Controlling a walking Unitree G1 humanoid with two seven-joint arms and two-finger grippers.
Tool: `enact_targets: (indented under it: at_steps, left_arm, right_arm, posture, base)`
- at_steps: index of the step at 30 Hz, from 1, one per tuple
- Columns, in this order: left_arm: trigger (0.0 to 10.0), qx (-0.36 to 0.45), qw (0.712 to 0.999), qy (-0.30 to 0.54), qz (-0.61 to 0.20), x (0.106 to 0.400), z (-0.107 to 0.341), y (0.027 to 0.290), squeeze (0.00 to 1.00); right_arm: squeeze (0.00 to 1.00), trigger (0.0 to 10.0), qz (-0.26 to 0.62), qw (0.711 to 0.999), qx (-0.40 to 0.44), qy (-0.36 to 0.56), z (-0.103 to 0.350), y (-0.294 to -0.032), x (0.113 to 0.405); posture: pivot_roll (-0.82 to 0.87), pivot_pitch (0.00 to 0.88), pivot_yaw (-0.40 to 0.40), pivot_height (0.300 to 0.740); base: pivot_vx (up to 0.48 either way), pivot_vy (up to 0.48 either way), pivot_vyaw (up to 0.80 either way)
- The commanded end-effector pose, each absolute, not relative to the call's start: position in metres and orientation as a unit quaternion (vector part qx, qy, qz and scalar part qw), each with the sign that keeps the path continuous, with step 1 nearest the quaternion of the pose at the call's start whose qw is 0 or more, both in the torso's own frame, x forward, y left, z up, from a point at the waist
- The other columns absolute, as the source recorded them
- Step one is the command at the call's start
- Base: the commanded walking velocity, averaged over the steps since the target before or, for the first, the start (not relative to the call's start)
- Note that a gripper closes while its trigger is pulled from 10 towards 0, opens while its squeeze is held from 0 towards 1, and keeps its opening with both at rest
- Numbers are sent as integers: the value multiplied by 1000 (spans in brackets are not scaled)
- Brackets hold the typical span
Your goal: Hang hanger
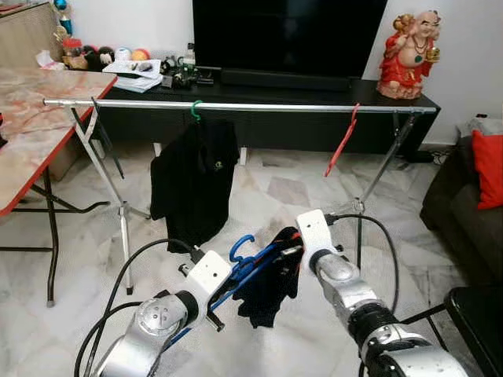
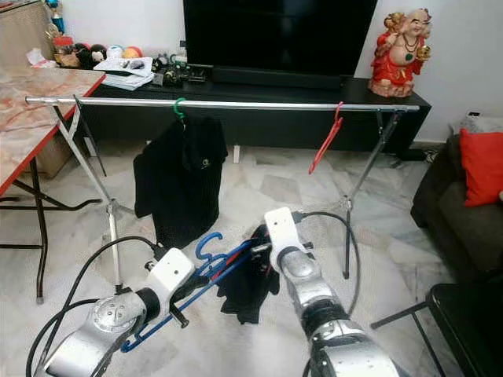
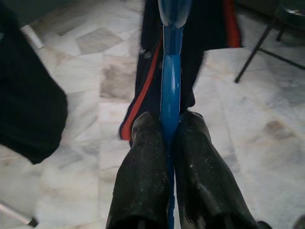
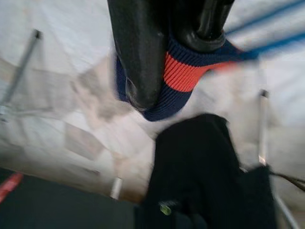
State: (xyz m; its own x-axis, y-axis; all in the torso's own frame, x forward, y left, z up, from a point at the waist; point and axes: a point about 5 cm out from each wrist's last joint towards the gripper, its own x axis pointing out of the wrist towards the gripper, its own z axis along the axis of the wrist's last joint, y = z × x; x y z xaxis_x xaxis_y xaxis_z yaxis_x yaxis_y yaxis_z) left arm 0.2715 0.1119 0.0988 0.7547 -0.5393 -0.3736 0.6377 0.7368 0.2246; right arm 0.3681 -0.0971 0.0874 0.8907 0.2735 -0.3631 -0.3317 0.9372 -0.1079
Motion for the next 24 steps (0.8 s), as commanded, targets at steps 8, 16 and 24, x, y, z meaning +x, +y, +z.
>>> enact_targets:
  at_steps: [8,16,24]
  left_arm:
    - [10000,149,887,161,-406,254,94,96,0]
    - [10000,146,900,149,-381,260,96,98,0]
    - [10000,129,926,120,-335,274,104,98,0]
  right_arm:
    - [0,10000,193,970,-117,88,120,-85,379]
    - [0,10000,255,958,-105,81,123,-76,375]
    - [0,10000,275,953,-95,85,120,-69,371]
  posture:
    - [221,0,-81,740]
    - [220,0,-84,740]
    - [215,0,-84,740]
  base:
    - [0,0,0]
    - [0,0,0]
    - [0,0,0]
